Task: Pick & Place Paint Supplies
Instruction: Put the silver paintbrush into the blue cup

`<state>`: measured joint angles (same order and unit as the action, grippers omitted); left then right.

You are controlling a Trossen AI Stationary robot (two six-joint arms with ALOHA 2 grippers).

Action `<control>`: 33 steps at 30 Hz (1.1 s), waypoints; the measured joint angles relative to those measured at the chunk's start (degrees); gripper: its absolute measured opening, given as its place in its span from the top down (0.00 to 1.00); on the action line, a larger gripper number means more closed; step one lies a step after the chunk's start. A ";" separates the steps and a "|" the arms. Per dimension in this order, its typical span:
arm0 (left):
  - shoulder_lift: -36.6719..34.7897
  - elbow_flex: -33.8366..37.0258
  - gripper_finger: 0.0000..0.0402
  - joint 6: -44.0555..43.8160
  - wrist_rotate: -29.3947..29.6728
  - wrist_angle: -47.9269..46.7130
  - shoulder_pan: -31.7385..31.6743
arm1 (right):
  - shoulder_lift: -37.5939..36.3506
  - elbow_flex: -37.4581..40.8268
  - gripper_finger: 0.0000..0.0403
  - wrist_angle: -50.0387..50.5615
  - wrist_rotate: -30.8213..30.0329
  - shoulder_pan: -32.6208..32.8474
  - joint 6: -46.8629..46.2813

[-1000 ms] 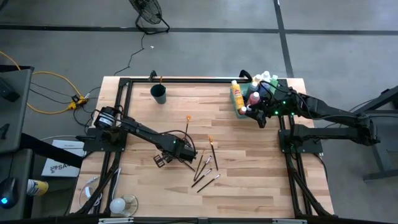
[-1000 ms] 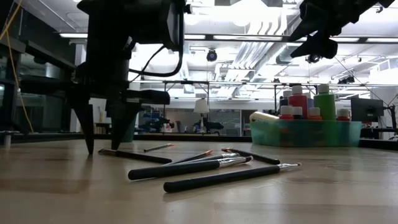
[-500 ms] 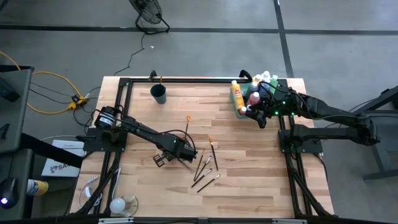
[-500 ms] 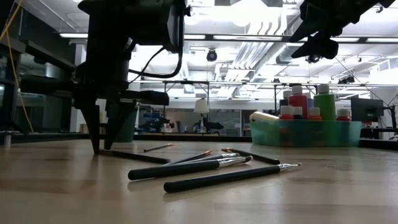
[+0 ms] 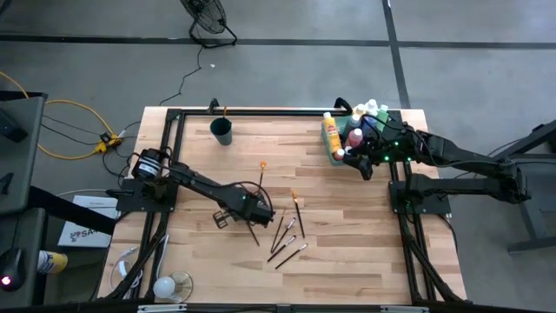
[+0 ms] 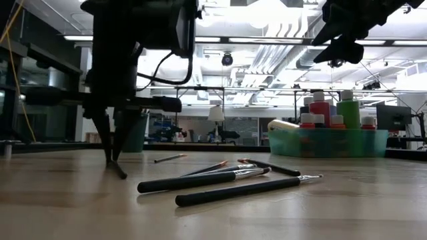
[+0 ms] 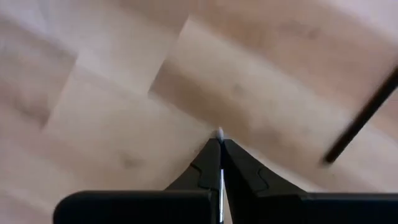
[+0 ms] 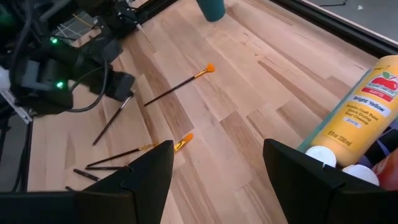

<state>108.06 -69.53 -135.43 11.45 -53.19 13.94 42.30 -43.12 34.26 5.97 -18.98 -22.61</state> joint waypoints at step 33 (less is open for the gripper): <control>-30.22 -0.16 1.00 47.34 64.20 -10.25 -19.23 | 0.02 -0.01 0.40 -11.67 -6.09 -0.03 3.42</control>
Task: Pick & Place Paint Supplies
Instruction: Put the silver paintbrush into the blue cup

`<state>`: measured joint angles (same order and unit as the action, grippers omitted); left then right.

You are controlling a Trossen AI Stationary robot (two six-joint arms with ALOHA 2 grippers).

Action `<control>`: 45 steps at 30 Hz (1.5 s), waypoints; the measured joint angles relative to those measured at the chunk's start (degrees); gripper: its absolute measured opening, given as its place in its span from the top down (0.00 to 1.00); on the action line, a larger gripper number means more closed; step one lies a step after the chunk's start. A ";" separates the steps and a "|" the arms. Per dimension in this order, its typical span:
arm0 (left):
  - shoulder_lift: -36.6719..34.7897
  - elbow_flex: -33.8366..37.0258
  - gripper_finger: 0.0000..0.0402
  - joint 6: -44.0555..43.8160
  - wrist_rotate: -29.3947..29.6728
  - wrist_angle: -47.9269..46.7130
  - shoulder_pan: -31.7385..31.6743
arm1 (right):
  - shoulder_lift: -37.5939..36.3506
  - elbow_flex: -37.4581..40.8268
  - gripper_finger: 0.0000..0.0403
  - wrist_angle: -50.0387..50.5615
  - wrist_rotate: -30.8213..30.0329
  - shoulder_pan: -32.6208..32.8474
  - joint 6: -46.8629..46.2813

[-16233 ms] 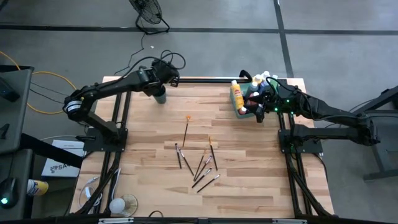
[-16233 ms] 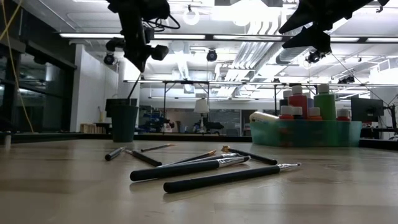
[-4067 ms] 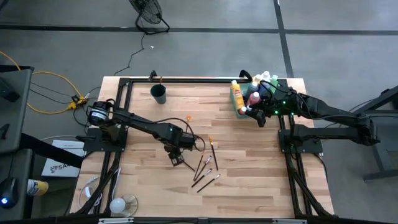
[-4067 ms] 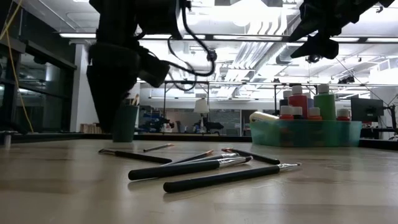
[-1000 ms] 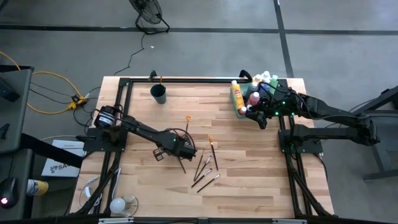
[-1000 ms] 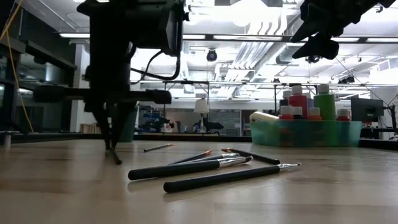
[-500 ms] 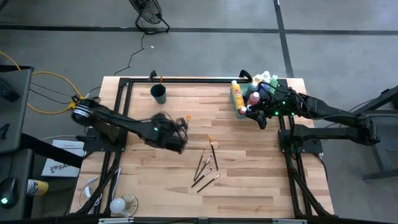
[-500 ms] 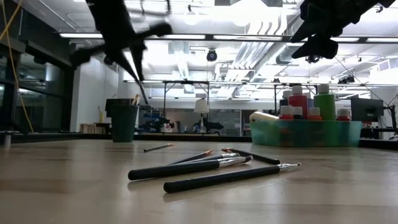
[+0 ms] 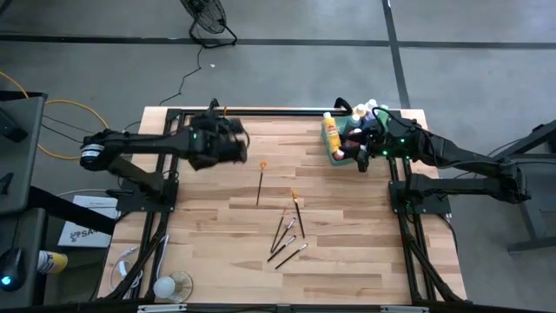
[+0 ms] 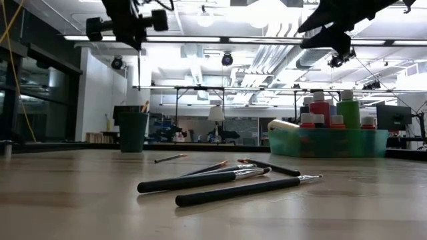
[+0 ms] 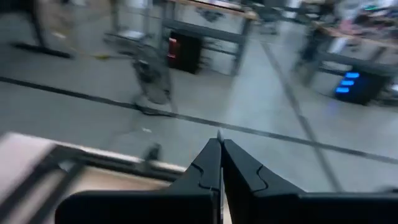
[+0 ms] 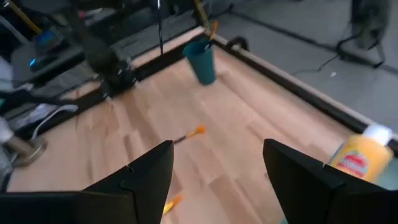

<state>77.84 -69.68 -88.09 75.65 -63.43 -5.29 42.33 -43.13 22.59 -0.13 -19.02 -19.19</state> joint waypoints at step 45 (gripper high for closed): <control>12.92 -0.01 0.95 23.40 -12.63 15.21 -22.83 | 0.02 0.01 0.40 -2.69 -7.18 -0.01 -0.47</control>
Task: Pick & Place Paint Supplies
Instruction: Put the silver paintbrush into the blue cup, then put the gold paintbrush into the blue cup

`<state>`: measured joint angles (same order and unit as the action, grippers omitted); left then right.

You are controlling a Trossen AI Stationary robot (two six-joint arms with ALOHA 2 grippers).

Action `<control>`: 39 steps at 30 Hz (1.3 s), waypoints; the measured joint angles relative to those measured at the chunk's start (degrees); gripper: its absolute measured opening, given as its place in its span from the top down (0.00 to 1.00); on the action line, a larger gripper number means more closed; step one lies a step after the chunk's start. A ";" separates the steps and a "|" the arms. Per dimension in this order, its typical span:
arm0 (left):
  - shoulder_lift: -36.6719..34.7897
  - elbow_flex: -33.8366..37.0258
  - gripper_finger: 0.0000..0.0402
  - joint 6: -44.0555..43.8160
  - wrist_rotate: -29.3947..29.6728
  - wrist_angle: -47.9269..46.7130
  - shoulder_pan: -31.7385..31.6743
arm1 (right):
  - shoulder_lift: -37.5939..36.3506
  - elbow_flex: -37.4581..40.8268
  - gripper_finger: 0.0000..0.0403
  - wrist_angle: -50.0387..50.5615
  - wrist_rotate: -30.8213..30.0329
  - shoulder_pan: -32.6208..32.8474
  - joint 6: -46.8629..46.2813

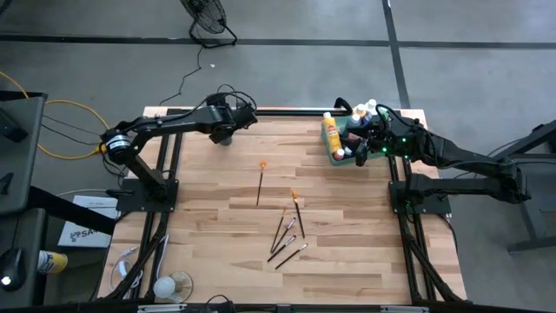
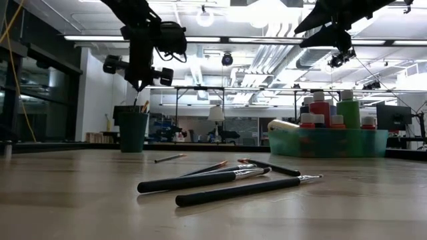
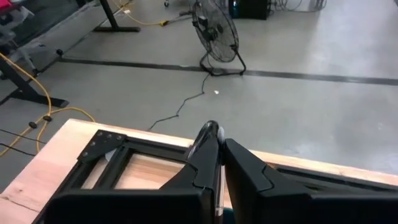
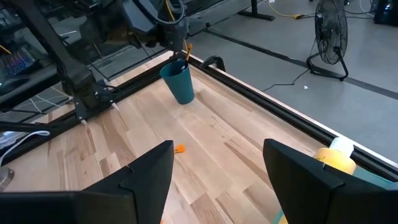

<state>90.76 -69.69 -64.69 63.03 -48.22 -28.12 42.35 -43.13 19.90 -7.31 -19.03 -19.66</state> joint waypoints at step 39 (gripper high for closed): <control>2.07 -4.53 0.71 10.32 -54.77 9.29 4.09 | -0.02 0.00 0.40 7.12 3.03 0.00 -6.09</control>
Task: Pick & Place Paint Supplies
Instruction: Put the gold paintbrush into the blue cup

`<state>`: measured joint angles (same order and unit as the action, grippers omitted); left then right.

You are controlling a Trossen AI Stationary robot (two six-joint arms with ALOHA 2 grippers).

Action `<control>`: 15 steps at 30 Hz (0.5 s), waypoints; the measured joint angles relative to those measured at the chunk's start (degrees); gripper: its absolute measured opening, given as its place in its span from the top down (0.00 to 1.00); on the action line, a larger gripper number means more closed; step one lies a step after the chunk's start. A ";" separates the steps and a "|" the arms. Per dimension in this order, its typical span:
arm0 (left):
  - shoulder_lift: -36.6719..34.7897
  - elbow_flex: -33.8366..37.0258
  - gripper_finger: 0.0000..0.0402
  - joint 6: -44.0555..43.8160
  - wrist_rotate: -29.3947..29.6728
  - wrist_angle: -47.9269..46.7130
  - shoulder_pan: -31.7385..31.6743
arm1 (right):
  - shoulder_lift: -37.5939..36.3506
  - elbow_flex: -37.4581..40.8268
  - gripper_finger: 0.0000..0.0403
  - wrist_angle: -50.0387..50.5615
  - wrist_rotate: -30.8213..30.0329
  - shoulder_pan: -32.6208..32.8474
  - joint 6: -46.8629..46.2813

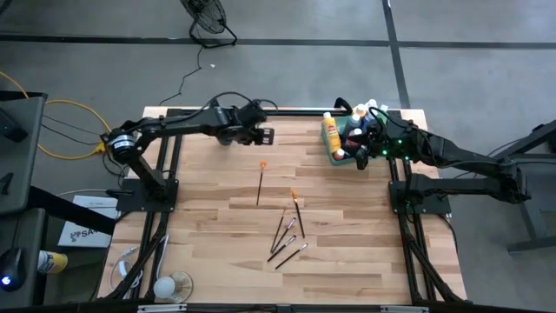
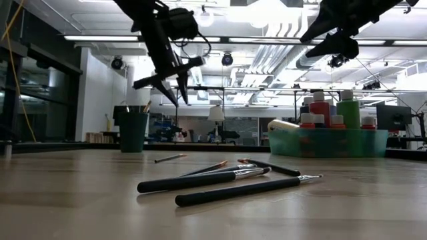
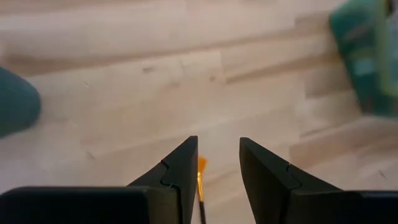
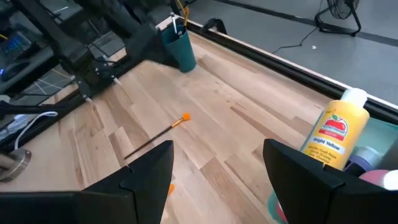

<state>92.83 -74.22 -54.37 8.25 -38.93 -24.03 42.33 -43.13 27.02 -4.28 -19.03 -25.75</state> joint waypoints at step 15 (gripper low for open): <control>10.11 0.05 0.67 -2.51 -2.08 -0.09 5.81 | -0.02 0.00 0.40 -0.08 0.27 0.00 0.08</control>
<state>102.94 -74.17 -56.88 6.17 -39.02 -18.21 42.30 -43.13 26.94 -4.01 -19.03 -25.67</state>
